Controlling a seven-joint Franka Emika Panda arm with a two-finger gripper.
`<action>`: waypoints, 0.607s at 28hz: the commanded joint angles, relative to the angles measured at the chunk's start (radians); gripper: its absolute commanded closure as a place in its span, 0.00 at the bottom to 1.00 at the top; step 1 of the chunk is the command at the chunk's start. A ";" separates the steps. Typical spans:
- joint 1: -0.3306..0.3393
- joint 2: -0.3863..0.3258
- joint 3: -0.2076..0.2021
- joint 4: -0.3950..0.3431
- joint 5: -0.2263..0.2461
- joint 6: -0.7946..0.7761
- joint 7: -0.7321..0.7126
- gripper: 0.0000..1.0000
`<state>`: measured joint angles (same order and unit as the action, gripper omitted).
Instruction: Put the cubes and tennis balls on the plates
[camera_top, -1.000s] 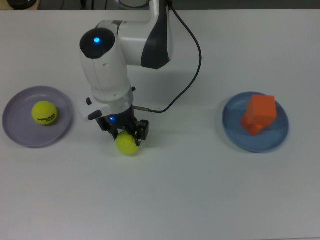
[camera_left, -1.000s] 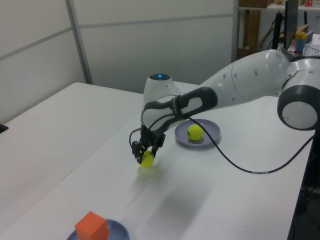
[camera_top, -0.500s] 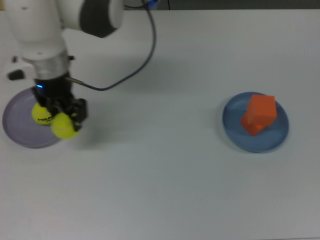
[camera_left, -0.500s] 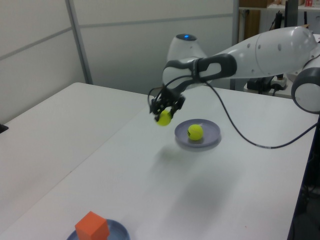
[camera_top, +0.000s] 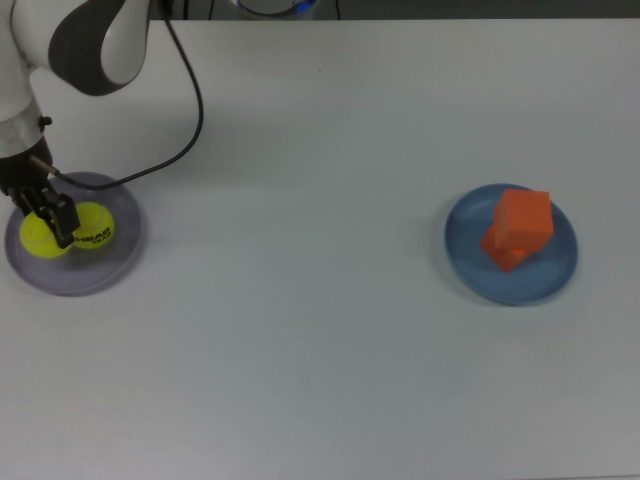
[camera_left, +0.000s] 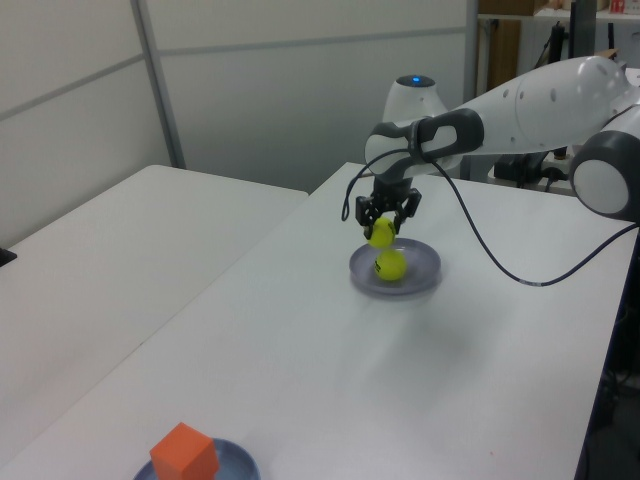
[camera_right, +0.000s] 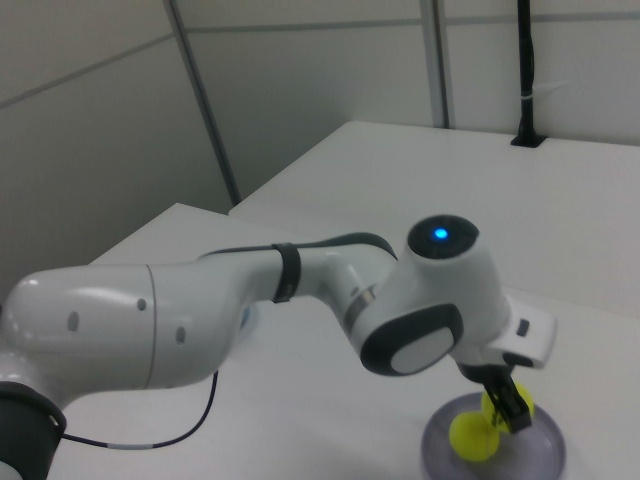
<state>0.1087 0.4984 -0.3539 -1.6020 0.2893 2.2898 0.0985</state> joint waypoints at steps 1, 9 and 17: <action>-0.009 0.019 -0.008 -0.003 0.022 -0.004 -0.040 1.00; -0.011 0.014 -0.008 -0.003 0.021 -0.016 -0.074 0.00; 0.005 -0.102 0.003 0.001 0.002 -0.137 -0.077 0.00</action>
<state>0.0973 0.5027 -0.3537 -1.5870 0.2892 2.2565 0.0483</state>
